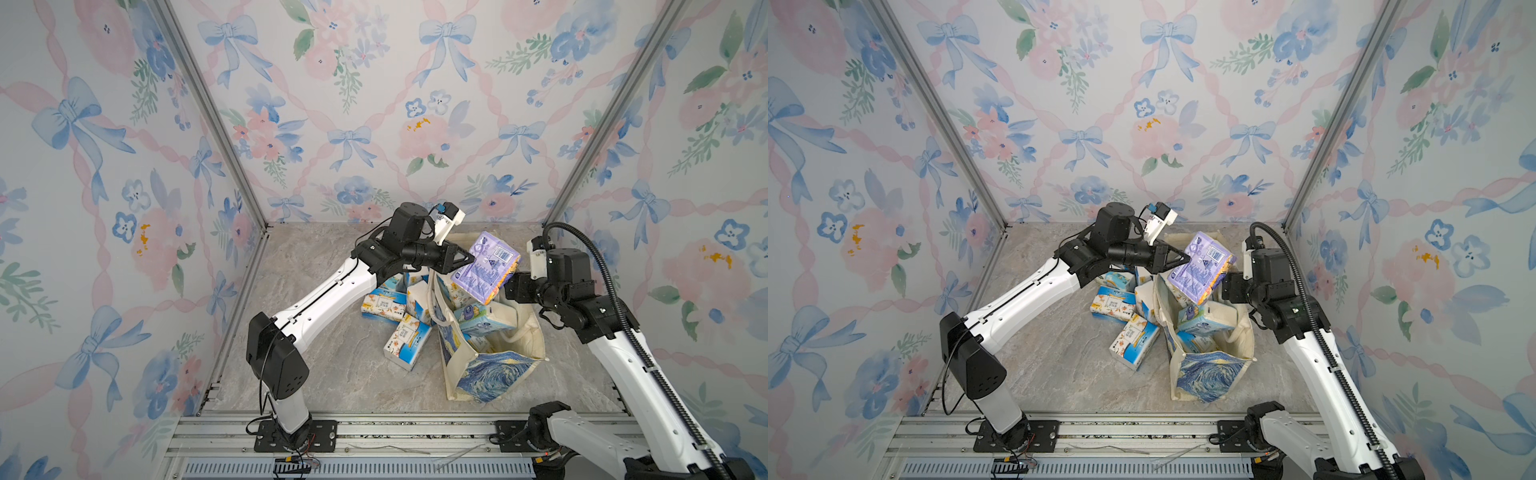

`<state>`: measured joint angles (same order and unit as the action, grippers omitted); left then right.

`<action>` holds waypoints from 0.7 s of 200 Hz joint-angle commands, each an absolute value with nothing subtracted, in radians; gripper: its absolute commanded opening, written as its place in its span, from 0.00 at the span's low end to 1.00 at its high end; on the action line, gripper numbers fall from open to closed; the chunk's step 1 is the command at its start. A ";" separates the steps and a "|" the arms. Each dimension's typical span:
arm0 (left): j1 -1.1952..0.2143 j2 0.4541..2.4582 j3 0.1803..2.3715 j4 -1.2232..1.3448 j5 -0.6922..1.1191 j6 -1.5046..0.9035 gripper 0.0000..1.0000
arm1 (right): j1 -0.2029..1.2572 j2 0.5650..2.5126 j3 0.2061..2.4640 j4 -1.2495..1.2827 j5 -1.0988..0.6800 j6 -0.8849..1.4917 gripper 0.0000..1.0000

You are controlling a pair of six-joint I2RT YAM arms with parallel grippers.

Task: Put tissues into the canvas bag
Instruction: Place the pack of facial tissues in the canvas bag.

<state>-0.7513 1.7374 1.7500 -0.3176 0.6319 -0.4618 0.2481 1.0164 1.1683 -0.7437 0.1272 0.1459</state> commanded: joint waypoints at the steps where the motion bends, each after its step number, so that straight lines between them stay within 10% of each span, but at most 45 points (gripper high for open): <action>1: -0.761 1.739 1.734 -0.339 0.708 -0.475 0.31 | 0.241 1.001 1.162 -0.720 0.130 0.139 0.82; 32: -0.761 1.739 1.726 -0.373 0.729 -0.467 0.51 | 0.238 0.996 1.159 -0.715 0.133 0.142 0.82; 140: -0.746 1.709 1.735 -0.468 0.952 -0.377 0.62 | 0.237 0.990 1.155 -0.719 0.138 0.147 0.85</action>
<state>-0.7517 1.7378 1.7363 -0.4412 0.8551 -0.4252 0.2379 1.0058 1.1683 -0.7372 0.1429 0.1459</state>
